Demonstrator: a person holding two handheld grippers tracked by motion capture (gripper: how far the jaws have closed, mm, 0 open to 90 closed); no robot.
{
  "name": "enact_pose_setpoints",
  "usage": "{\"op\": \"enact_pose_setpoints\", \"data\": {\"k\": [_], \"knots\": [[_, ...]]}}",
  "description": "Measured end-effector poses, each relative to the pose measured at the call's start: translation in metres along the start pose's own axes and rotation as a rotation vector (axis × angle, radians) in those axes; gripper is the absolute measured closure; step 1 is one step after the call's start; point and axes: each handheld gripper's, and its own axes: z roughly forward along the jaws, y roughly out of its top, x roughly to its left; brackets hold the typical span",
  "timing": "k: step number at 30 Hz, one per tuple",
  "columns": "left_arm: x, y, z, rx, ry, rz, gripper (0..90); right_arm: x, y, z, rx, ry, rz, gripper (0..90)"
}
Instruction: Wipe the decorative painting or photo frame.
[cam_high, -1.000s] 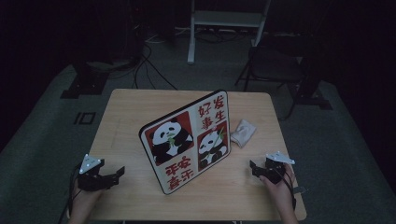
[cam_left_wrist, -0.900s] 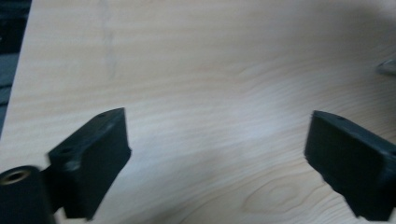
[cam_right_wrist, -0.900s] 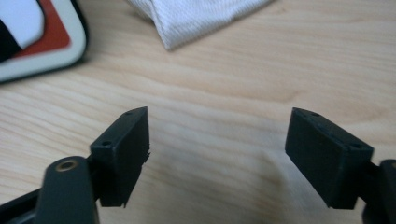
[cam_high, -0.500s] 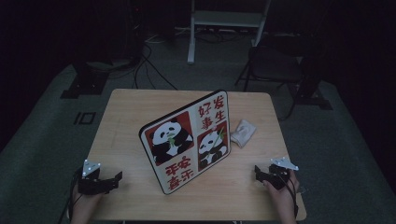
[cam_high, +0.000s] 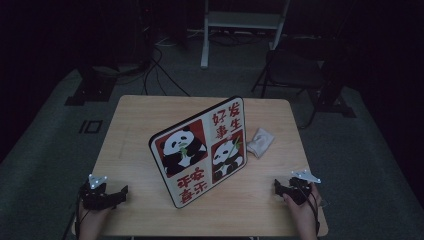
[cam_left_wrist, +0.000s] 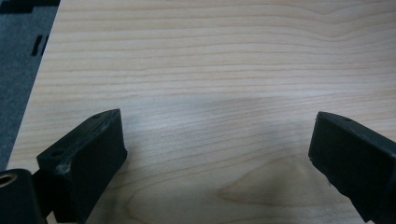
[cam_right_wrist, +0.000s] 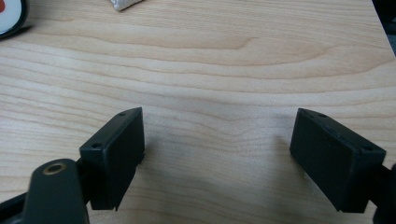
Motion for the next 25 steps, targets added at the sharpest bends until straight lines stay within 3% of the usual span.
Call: {"op": "enact_pose_setpoints", "data": {"k": [3,7,12,25], "knots": [[0.0000,-0.0008,0.0027,0.008,0.011,0.006,3.1,0.0002,0.0002,0.0004,0.002,0.005,-0.003,15.0],[-0.0012,0.0011,0.0055,0.018,0.058,0.010,3.0,0.0004,0.0004,0.0009,0.006,0.011,-0.013,13.7],[-0.0003,0.0033,0.0078,0.018,0.099,-0.031,2.7,0.0004,0.0004,0.0010,0.006,0.011,-0.014,13.6],[-0.0003,0.0054,0.0097,0.024,0.077,-0.006,2.7,0.0020,0.0022,0.0032,0.014,0.003,-0.005,10.6]]}}
